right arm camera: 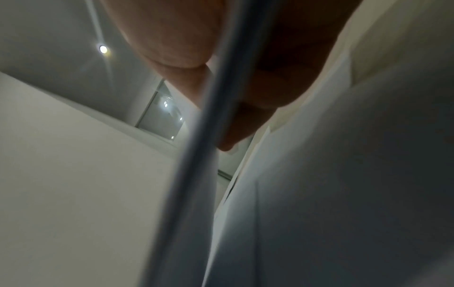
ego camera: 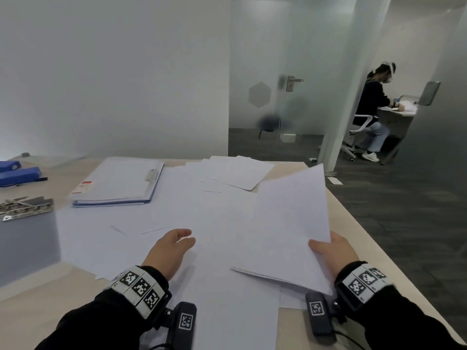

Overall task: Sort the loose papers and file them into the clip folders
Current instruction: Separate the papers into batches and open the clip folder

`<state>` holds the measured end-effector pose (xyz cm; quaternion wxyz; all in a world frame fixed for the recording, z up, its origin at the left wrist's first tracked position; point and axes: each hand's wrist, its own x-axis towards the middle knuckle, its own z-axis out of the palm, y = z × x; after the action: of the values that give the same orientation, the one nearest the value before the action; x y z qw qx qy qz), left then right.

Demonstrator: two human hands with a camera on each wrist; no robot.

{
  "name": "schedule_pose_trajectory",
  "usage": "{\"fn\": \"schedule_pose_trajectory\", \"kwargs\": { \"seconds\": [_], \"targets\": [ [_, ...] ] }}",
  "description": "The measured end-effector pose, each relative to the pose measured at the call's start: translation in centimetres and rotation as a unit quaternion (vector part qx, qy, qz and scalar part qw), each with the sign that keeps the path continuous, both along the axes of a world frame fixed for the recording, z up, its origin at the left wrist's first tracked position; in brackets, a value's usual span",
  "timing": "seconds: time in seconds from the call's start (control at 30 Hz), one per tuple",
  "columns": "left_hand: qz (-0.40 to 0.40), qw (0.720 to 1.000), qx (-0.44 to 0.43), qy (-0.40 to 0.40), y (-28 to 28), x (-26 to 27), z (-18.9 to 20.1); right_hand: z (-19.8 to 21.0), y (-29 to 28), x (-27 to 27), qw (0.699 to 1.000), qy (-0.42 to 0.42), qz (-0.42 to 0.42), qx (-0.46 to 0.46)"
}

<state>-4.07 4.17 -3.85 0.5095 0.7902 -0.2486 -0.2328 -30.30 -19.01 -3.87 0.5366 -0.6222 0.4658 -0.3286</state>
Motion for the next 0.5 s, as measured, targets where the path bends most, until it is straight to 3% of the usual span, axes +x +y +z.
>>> {"fn": "schedule_pose_trajectory", "kwargs": {
  "seconds": [0.33, 0.5],
  "targets": [
    [-0.067, 0.99, 0.119, -0.022, -1.8, -0.4, 0.3, -1.7, -1.2, -2.0, 0.997, 0.074, 0.008, 0.034],
    [-0.023, 0.994, 0.104, 0.013, -2.9, -0.1, 0.8, -1.7, -1.1, -2.1, 0.997, 0.077, 0.012, 0.019]
  ]
}}
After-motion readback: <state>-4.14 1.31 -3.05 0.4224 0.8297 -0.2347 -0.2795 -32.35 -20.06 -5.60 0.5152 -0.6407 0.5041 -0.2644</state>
